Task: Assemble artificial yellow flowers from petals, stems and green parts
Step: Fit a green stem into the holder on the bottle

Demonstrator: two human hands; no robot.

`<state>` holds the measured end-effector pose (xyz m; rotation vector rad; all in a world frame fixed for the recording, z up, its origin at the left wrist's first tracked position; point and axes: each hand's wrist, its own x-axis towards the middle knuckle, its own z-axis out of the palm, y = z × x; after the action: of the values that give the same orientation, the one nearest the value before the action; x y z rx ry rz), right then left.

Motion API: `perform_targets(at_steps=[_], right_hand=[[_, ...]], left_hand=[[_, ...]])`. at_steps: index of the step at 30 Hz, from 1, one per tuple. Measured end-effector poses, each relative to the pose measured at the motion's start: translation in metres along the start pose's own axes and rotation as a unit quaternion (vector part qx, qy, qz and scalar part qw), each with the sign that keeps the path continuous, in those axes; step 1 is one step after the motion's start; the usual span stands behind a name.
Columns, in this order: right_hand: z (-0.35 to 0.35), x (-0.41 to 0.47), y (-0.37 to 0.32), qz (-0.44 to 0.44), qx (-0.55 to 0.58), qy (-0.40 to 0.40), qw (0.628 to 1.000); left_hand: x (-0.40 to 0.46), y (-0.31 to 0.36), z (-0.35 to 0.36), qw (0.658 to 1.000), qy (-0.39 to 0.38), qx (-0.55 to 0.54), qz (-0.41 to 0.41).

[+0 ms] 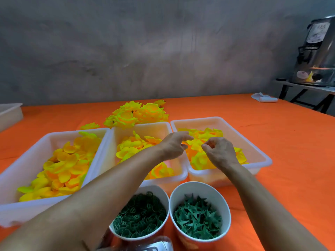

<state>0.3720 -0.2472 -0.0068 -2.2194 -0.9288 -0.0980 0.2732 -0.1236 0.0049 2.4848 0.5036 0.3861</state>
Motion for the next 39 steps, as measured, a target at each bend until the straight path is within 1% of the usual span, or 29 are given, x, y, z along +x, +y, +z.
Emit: perform_targets(at_steps=[2, 5, 8, 10, 13, 16, 19, 21, 23, 24, 26, 28, 30, 34, 39], right_hand=[[-0.004, -0.006, -0.006, -0.008, 0.001, -0.013, 1.0], [-0.012, -0.014, -0.017, -0.03, 0.003, -0.021, 0.999], [-0.024, -0.027, -0.033, -0.061, 0.003, -0.032, 0.998], [-0.034, -0.033, -0.04, -0.085, 0.001, -0.021, 0.996], [-0.037, -0.05, -0.058, -0.131, 0.047, -0.031, 0.99], [-0.029, -0.076, -0.082, -0.163, 0.128, -0.105, 0.973], [-0.018, -0.098, -0.098, -0.184, 0.166, -0.169, 0.954], [-0.012, -0.112, -0.104, -0.189, 0.188, -0.193, 0.944], [-0.007, -0.123, -0.11, -0.185, 0.206, -0.219, 0.936], [-0.005, -0.129, -0.112, -0.181, 0.214, -0.232, 0.932], [-0.001, -0.138, -0.115, -0.176, 0.227, -0.253, 0.924], [0.002, -0.146, -0.117, -0.169, 0.238, -0.267, 0.918], [0.004, -0.151, -0.118, -0.163, 0.243, -0.27, 0.917], [0.007, -0.156, -0.118, -0.155, 0.237, -0.279, 0.918], [0.009, -0.163, -0.116, -0.156, 0.222, -0.278, 0.921]], left_hand=[[-0.009, 0.0, -0.005, 1.0, -0.008, 0.006, 0.0], [-0.028, 0.005, -0.021, 0.999, -0.008, 0.044, 0.005], [-0.052, 0.007, -0.046, 0.998, 0.02, 0.057, 0.003], [-0.066, 0.011, -0.061, 0.997, 0.048, 0.052, 0.013], [-0.105, 0.008, -0.084, 0.998, 0.066, 0.024, 0.005], [-0.155, -0.002, -0.104, 0.996, 0.084, 0.011, -0.014], [-0.2, -0.014, -0.11, 0.995, 0.098, 0.025, -0.027], [-0.225, -0.022, -0.108, 0.994, 0.087, 0.066, -0.031], [-0.244, -0.033, -0.103, 0.988, 0.059, 0.137, -0.035], [-0.252, -0.039, -0.099, 0.981, 0.037, 0.187, -0.042], [-0.261, -0.05, -0.091, 0.955, -0.01, 0.289, -0.067], [-0.267, -0.058, -0.086, 0.936, -0.037, 0.337, -0.095], [-0.27, -0.062, -0.083, 0.931, -0.043, 0.341, -0.123], [-0.272, -0.068, -0.075, 0.938, -0.031, 0.307, -0.156], [-0.271, -0.07, -0.073, 0.957, 0.017, 0.24, -0.162]])
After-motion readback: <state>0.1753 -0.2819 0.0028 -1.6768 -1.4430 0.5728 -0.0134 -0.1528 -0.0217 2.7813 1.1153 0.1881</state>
